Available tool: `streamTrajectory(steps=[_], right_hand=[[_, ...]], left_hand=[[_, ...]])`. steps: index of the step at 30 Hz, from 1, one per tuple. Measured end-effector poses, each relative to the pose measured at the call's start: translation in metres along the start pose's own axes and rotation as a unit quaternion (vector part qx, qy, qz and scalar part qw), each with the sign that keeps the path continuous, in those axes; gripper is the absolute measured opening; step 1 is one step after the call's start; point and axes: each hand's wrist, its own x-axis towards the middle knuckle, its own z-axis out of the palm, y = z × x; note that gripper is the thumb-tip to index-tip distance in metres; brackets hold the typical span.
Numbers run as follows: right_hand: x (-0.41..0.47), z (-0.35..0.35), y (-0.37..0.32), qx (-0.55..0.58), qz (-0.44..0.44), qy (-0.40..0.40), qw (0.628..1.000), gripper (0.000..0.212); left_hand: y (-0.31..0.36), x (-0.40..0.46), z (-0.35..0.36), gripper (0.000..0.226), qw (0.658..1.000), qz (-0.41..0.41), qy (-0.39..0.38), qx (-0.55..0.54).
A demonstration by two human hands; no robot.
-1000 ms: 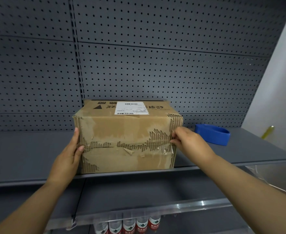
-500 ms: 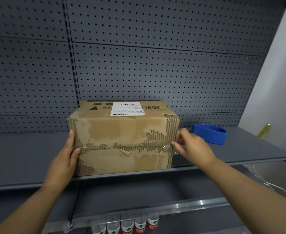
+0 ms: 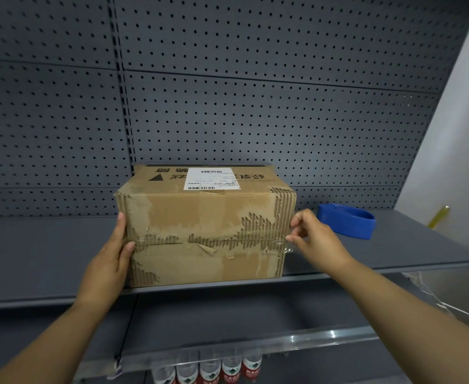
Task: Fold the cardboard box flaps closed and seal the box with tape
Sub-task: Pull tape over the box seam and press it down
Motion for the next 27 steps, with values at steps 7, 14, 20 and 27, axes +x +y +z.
streamTrajectory(steps=[7, 14, 20, 27], right_hand=[[-0.003, 0.010, 0.001, 0.052, 0.066, 0.069, 0.994, 0.025], [-0.011, 0.017, -0.001, -0.044, 0.089, 0.143, 0.985, 0.020], [-0.017, 0.035, -0.016, -0.002, 0.133, 0.175, 0.976, 0.021], [-0.018, 0.049, -0.031, -0.006, 0.158, 0.176, 0.972, 0.033]], left_hand=[[0.001, 0.000, 0.000, 0.058, 1.000, -0.004, -0.002, 0.003], [0.003, -0.002, 0.001, 0.057, 1.000, 0.003, 0.005, 0.000], [0.003, -0.003, 0.000, 0.057, 1.000, 0.005, 0.002, 0.003], [0.001, -0.002, -0.001, 0.057, 1.000, 0.011, -0.001, -0.008]])
